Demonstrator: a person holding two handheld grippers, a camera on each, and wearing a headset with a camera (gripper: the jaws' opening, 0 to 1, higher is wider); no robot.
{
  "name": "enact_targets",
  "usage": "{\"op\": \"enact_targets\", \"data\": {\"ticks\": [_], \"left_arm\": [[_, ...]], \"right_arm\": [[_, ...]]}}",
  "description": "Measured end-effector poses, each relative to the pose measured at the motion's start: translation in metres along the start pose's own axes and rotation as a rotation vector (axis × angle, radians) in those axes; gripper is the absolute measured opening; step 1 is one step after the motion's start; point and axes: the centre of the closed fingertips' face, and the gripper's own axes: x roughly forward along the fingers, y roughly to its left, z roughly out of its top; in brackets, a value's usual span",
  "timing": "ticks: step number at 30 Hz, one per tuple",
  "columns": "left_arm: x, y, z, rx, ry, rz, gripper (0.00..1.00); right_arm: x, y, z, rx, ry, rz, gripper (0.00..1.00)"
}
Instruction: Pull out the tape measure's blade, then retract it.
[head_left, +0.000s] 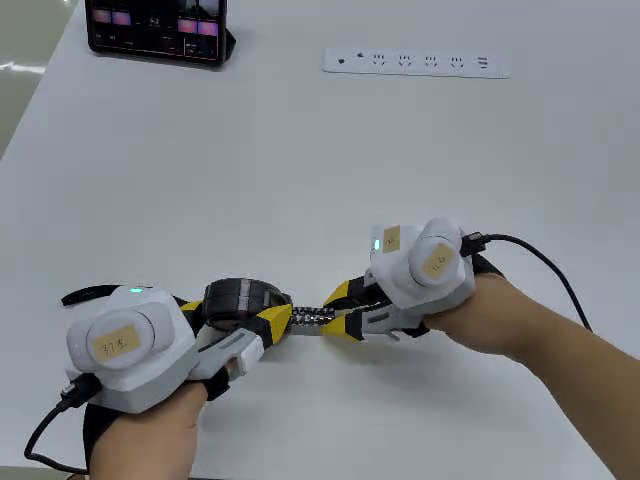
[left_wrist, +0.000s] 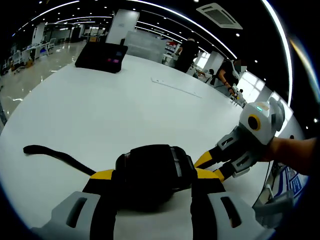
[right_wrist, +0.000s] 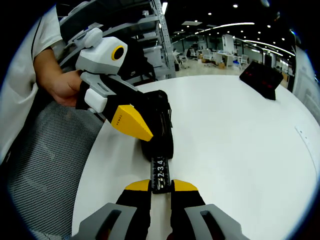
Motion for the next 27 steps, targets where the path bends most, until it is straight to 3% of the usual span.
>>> {"op": "enact_targets", "data": {"ticks": [27], "left_arm": [[0.0,0.0,0.0,-0.004,0.001,-0.005,0.55]], "right_arm": [[0.022,0.001,0.018,-0.01,-0.042,0.014,0.11]]}}
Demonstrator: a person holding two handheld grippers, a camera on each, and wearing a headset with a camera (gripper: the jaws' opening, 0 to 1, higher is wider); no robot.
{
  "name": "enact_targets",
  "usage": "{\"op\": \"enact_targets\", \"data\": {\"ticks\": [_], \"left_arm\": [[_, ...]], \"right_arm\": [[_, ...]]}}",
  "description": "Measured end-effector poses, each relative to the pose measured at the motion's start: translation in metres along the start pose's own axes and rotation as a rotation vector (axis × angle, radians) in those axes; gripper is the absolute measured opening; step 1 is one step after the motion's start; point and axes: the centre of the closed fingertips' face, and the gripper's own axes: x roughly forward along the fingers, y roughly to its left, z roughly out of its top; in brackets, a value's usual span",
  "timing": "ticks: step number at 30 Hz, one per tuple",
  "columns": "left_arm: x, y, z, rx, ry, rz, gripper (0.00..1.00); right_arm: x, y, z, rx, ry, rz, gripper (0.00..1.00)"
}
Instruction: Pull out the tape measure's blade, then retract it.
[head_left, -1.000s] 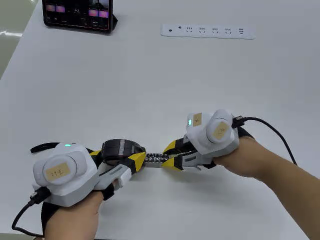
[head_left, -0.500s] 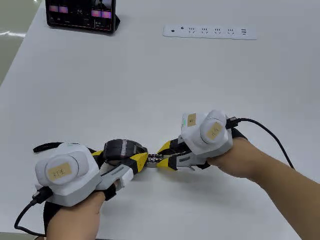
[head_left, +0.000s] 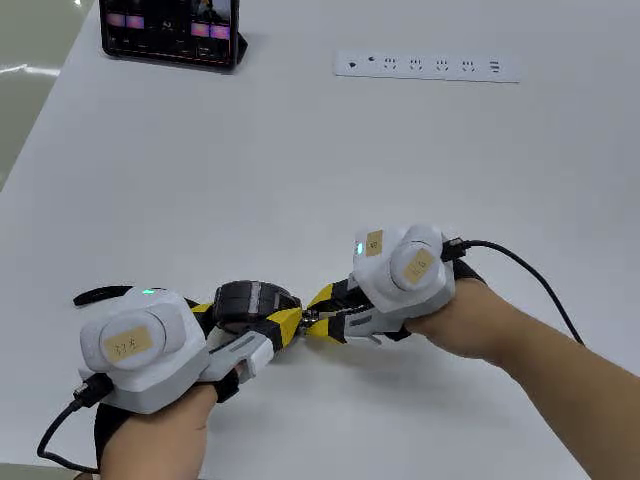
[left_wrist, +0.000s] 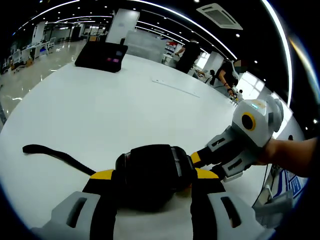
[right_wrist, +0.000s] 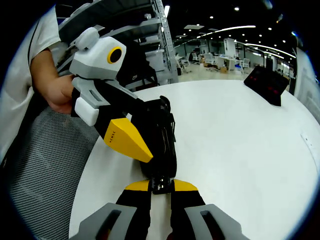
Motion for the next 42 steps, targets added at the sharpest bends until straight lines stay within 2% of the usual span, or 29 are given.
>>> {"op": "enact_targets", "data": {"ticks": [13,23,28,31,39,42], "left_arm": [[0.0,0.0,0.0,0.001,0.001,0.001,0.55],[0.001,0.0,-0.001,0.007,0.009,0.004,0.56],[0.0,-0.001,-0.001,0.011,0.01,-0.001,0.57],[0.0,-0.002,-0.002,0.011,0.02,-0.009,0.57],[0.0,-0.003,-0.002,0.025,0.027,-0.01,0.6],[0.0,-0.005,-0.001,0.048,0.026,-0.012,0.6]], "right_arm": [[0.002,0.0,0.001,0.003,-0.016,-0.005,0.11],[0.002,0.001,0.0,-0.002,-0.007,-0.005,0.13],[-0.003,0.0,-0.005,0.007,0.007,-0.012,0.2],[-0.005,0.002,-0.002,0.012,0.0,-0.005,0.24],[-0.006,0.001,-0.003,0.013,0.005,-0.01,0.25],[-0.008,0.001,-0.002,0.019,-0.002,-0.015,0.26]]}}
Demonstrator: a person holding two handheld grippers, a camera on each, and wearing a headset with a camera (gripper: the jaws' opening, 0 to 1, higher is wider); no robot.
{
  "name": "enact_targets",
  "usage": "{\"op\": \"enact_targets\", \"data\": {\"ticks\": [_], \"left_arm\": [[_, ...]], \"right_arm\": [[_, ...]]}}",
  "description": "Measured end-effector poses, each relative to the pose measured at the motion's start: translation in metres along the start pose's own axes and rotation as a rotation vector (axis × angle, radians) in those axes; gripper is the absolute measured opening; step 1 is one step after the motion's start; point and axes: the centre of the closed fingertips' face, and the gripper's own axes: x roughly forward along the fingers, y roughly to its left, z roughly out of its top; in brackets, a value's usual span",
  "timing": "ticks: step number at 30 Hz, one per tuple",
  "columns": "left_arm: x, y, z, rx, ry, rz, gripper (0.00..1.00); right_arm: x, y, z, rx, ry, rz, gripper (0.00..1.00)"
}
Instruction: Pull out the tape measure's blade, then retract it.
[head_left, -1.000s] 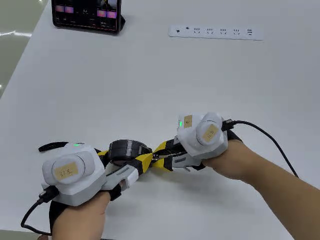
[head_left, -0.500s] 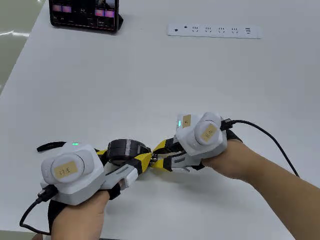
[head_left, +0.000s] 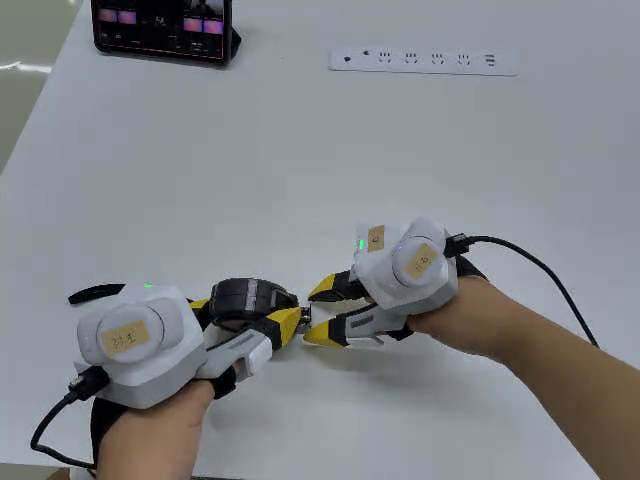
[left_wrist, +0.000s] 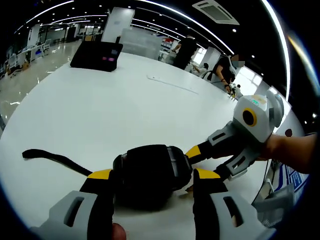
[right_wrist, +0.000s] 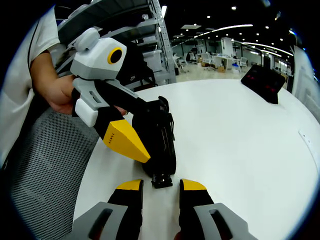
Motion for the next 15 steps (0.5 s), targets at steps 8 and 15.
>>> {"op": "enact_targets", "data": {"ticks": [8,15], "left_arm": [[0.0012,-0.0031,0.0029,0.044,-0.005,-0.001,0.66],[-0.0004,-0.0018,0.0012,0.057,0.002,-0.002,0.66]], "right_arm": [[-0.0025,0.0015,0.0017,0.024,-0.012,-0.002,0.3],[-0.0082,0.0028,0.0015,0.03,-0.015,-0.013,0.31]]}}
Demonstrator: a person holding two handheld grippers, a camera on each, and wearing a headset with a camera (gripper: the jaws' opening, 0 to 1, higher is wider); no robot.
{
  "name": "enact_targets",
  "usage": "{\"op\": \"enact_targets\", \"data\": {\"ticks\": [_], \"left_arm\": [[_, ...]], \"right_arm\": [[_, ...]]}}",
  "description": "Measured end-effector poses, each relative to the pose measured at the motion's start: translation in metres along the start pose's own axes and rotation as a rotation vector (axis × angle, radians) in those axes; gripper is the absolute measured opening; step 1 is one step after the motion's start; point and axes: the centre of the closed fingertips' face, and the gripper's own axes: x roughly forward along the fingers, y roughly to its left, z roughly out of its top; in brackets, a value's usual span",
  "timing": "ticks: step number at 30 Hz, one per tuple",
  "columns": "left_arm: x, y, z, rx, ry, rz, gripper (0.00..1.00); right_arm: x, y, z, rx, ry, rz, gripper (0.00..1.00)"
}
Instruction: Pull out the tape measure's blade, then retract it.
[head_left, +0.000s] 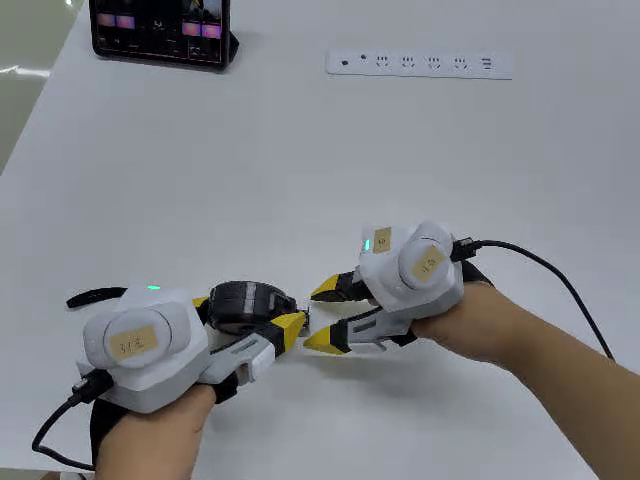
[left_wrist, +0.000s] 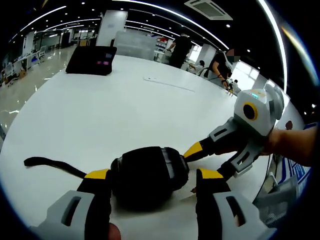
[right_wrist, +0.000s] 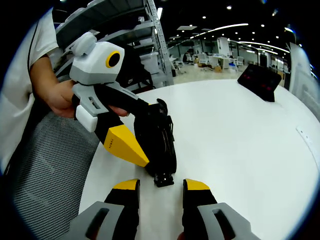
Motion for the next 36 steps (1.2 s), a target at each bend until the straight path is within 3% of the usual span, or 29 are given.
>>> {"op": "enact_targets", "data": {"ticks": [7,11,18,23,30,36], "left_arm": [[-0.004,0.002,0.001,0.117,0.001,0.001,0.7],[-0.006,0.003,0.003,0.147,0.002,-0.002,0.72],[-0.007,0.004,0.002,0.167,0.009,-0.006,0.72],[-0.012,0.003,0.003,0.221,0.012,-0.021,0.73],[-0.025,0.002,0.002,0.342,0.022,-0.049,0.77],[-0.031,0.001,0.002,0.382,0.029,-0.072,0.81]], "right_arm": [[-0.009,0.002,0.001,0.014,-0.019,-0.04,0.43],[-0.01,0.003,0.002,0.035,-0.032,-0.048,0.5],[-0.012,0.003,0.004,0.033,-0.037,-0.056,0.52],[-0.019,0.005,0.004,0.024,-0.04,-0.073,0.56],[-0.032,0.005,0.004,0.03,-0.055,-0.116,0.65],[-0.044,0.006,0.0,0.037,-0.049,-0.158,0.74]]}}
